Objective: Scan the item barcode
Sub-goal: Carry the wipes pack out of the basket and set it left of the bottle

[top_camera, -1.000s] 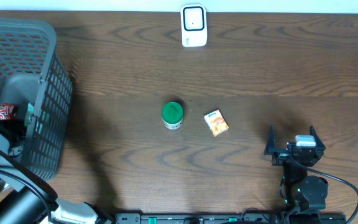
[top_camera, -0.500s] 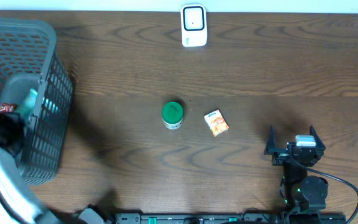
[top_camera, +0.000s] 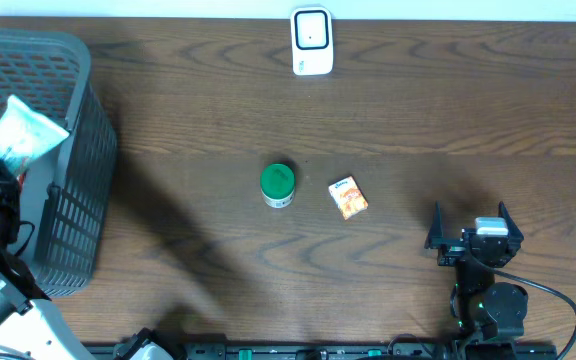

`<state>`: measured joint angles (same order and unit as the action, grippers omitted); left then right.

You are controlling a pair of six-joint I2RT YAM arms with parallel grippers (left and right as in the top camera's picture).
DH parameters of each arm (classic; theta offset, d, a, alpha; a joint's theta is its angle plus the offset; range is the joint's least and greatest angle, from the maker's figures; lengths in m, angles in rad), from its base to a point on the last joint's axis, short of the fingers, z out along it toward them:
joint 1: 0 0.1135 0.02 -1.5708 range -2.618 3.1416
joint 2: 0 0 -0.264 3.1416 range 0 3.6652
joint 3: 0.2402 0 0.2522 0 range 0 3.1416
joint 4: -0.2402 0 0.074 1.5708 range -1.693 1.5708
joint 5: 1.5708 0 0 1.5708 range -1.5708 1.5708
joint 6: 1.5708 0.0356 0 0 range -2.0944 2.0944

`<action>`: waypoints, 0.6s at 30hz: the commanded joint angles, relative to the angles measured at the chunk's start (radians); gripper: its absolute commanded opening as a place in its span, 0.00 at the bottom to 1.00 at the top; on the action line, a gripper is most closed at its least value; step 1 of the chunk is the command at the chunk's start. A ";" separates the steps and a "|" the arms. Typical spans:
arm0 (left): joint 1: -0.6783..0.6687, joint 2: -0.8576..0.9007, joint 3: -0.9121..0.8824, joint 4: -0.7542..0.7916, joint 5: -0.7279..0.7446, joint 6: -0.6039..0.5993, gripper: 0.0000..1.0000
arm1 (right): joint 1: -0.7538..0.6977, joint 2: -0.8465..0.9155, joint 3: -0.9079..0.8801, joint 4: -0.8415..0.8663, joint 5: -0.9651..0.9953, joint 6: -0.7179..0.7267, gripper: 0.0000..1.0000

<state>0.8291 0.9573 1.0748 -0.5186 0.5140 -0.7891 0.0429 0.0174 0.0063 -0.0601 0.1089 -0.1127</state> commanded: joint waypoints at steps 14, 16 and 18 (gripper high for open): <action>-0.147 -0.013 0.003 0.094 0.520 0.074 0.07 | -0.010 -0.004 -0.001 -0.003 0.009 0.011 0.99; -0.226 -0.013 0.003 0.095 0.541 0.116 0.07 | -0.010 -0.004 -0.001 -0.003 0.009 0.011 0.99; -0.319 -0.013 0.003 0.095 0.539 0.180 0.07 | -0.010 -0.004 -0.001 -0.003 0.009 0.011 0.99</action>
<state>0.6056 0.9569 1.0748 -0.4358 0.9676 -0.7223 0.0429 0.0174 0.0063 -0.0601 0.1089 -0.1127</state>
